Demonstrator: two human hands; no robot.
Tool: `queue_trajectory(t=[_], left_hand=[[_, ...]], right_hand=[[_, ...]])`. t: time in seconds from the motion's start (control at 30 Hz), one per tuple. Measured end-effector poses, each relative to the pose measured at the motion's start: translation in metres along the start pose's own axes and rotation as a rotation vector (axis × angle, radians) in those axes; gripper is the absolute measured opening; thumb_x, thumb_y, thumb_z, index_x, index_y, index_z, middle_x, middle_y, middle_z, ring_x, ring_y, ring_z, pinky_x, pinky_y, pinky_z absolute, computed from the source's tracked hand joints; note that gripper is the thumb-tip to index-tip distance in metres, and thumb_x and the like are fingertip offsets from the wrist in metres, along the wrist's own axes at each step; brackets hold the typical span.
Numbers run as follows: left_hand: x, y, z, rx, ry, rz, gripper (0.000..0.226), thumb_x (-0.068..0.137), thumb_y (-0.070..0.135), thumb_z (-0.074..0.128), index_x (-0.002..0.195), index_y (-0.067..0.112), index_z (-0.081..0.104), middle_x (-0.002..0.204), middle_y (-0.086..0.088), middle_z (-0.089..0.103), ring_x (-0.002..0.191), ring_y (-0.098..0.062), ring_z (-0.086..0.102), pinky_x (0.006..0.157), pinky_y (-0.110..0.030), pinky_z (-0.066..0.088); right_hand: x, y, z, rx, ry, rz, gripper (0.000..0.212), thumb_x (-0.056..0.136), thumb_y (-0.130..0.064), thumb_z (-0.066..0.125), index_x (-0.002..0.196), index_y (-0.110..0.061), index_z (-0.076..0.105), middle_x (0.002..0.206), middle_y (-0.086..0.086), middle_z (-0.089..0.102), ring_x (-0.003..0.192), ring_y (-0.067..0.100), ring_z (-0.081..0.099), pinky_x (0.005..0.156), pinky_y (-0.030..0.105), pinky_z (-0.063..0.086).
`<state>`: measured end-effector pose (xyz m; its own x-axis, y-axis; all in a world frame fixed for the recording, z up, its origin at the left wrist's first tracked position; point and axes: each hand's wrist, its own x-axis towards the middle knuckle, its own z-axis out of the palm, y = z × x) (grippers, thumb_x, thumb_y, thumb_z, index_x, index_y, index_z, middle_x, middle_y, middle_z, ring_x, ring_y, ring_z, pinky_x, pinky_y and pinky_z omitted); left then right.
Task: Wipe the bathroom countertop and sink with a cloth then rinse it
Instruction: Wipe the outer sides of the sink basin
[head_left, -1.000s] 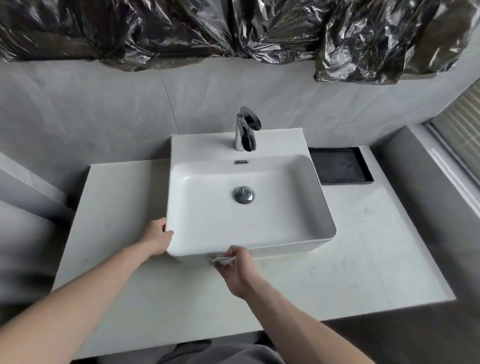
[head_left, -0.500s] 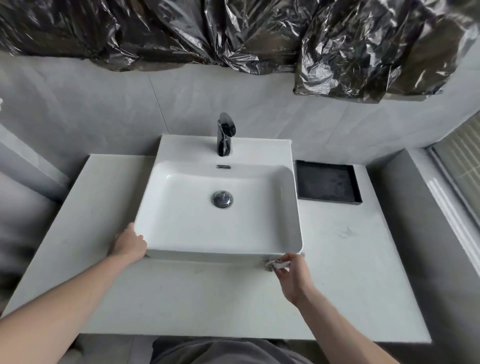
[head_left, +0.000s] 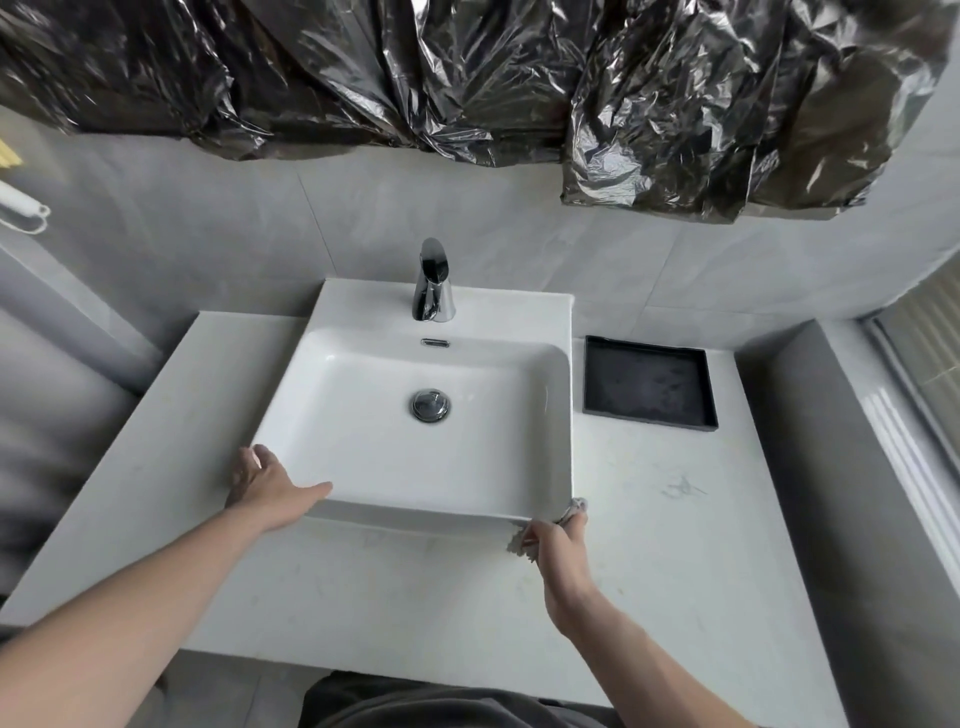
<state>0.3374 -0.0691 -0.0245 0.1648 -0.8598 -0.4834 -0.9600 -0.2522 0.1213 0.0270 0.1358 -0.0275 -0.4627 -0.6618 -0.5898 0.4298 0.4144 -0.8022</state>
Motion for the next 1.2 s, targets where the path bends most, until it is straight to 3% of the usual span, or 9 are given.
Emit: queue_trajectory(t=[0.13,0.33,0.43,0.57,0.67,0.9,0.97,1.07,1.2], left_hand=[[0.001,0.003,-0.019,0.099,-0.048,0.011,0.15,0.064,0.082,0.071,0.157,0.004,-0.017,0.167,-0.013,-0.002,0.155,-0.029,0.01,0.119,-0.042,0.029],[0.016,0.011,-0.041,0.256,-0.098,-0.012,0.17,0.04,0.09,0.075,0.157,-0.003,-0.006,0.156,-0.019,0.018,0.146,-0.032,0.031,0.113,-0.038,0.039],[0.018,0.019,-0.045,0.314,-0.104,-0.018,0.172,0.037,0.09,0.076,0.156,-0.003,-0.008,0.152,-0.018,0.021,0.141,-0.032,0.038,0.109,-0.035,0.042],[0.02,0.029,-0.048,0.378,-0.117,-0.012,0.174,0.036,0.091,0.075,0.153,-0.007,-0.009,0.148,-0.018,0.026,0.137,-0.03,0.041,0.104,-0.032,0.044],[0.028,0.032,-0.049,0.411,-0.137,-0.013,0.186,0.024,0.095,0.068,0.151,-0.01,-0.019,0.152,-0.021,0.024,0.14,-0.031,0.038,0.109,-0.033,0.041],[0.039,0.028,-0.049,0.461,-0.168,0.029,0.201,0.002,0.104,0.053,0.147,-0.007,-0.031,0.157,-0.023,0.017,0.143,-0.032,0.035,0.11,-0.036,0.041],[0.037,0.029,-0.05,0.451,-0.165,0.031,0.194,0.014,0.099,0.063,0.148,-0.004,-0.031,0.158,-0.022,0.016,0.142,-0.032,0.037,0.11,-0.036,0.041],[0.034,0.032,-0.053,0.453,-0.165,0.025,0.19,0.018,0.094,0.068,0.15,0.002,-0.033,0.157,-0.018,0.018,0.138,-0.032,0.042,0.106,-0.037,0.045],[0.034,0.039,-0.058,0.486,-0.187,0.036,0.188,0.02,0.091,0.07,0.148,0.005,-0.038,0.155,-0.015,0.02,0.131,-0.029,0.048,0.098,-0.034,0.049]], right_hand=[[0.014,-0.017,-0.011,-0.085,-0.024,-0.033,0.033,0.075,-0.011,0.051,0.106,-0.02,0.047,0.099,0.011,0.054,0.078,0.026,0.046,0.07,0.034,0.043],[0.048,-0.05,-0.02,-0.27,-0.087,-0.105,0.029,0.091,-0.008,0.046,0.109,-0.027,0.059,0.118,0.006,0.064,0.108,0.023,0.059,0.085,0.033,0.044],[0.08,-0.066,-0.017,-0.348,-0.099,-0.145,0.031,0.09,-0.009,0.048,0.11,-0.031,0.055,0.121,0.002,0.062,0.118,0.025,0.057,0.098,0.036,0.045],[0.134,-0.088,-0.004,-0.496,-0.11,-0.213,0.058,0.083,-0.019,0.048,0.141,-0.024,0.042,0.148,-0.005,0.046,0.136,0.019,0.044,0.123,0.045,0.031],[0.164,-0.115,0.01,-0.589,-0.12,-0.254,0.057,0.083,-0.015,0.043,0.14,-0.014,0.034,0.14,-0.007,0.03,0.125,0.013,0.037,0.115,0.03,0.027],[0.242,-0.156,0.028,-0.838,-0.078,-0.397,0.082,0.085,-0.017,0.041,0.159,0.0,0.012,0.166,0.022,0.014,0.152,0.032,0.026,0.109,0.02,0.024],[0.263,-0.155,0.036,-1.038,-0.025,-0.426,0.086,0.09,-0.012,0.046,0.163,0.001,0.002,0.17,0.026,-0.005,0.158,0.036,0.002,0.125,0.031,0.009],[0.268,-0.158,0.059,-1.424,0.083,-0.486,0.088,0.093,-0.027,0.046,0.163,-0.002,0.001,0.171,0.024,-0.011,0.156,0.048,-0.01,0.127,0.057,-0.004],[0.265,-0.157,0.086,-1.575,-0.032,-0.58,0.081,0.098,-0.035,0.036,0.165,-0.009,-0.001,0.173,0.015,-0.014,0.157,0.045,-0.015,0.125,0.06,-0.012]])
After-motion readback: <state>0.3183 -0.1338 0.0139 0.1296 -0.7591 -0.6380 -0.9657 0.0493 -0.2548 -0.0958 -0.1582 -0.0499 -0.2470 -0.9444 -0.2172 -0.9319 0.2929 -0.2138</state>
